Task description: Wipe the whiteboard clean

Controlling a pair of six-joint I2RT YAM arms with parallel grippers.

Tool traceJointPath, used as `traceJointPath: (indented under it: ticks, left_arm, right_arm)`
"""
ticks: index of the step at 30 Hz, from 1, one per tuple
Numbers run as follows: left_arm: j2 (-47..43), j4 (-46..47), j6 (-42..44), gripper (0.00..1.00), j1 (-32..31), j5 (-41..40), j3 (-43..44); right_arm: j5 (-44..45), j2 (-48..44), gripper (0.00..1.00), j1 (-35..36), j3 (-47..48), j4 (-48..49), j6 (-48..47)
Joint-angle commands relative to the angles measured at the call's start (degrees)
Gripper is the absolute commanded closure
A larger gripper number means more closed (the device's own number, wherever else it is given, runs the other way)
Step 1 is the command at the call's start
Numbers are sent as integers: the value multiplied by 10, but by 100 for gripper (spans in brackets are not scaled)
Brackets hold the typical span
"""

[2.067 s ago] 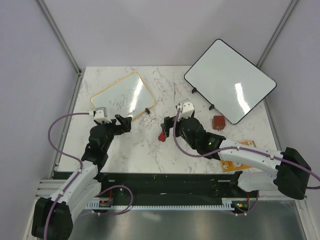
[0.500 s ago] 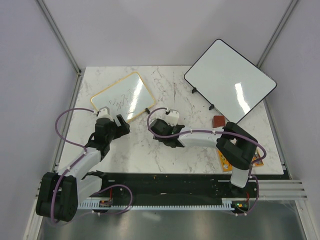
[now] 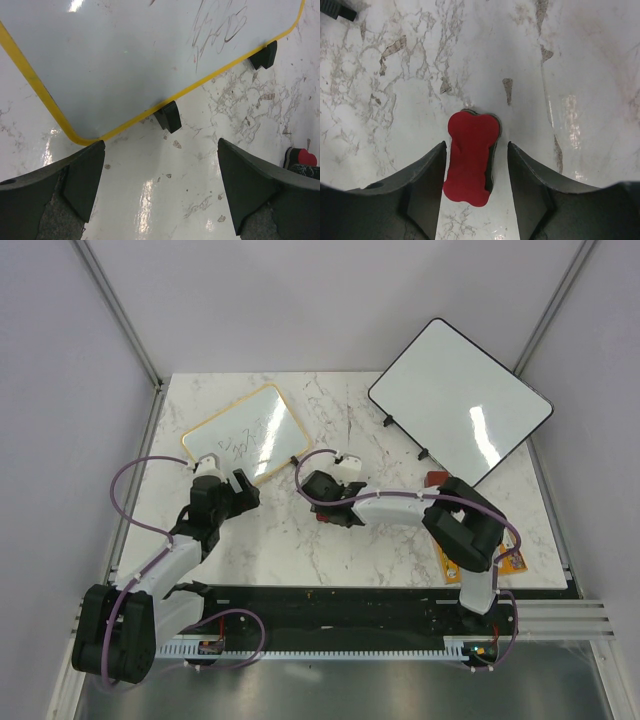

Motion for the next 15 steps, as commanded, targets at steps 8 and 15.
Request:
traceJointPath:
  ticks: [8,15]
  left_arm:
    - [0,19,-14,1,3,4,6]
    - [2,20,-14,1,2,4,7]
  right_arm:
    - [-12,57,43,-11,45,-19,-34]
    - [-10,48,67,-7,34,-18,-39]
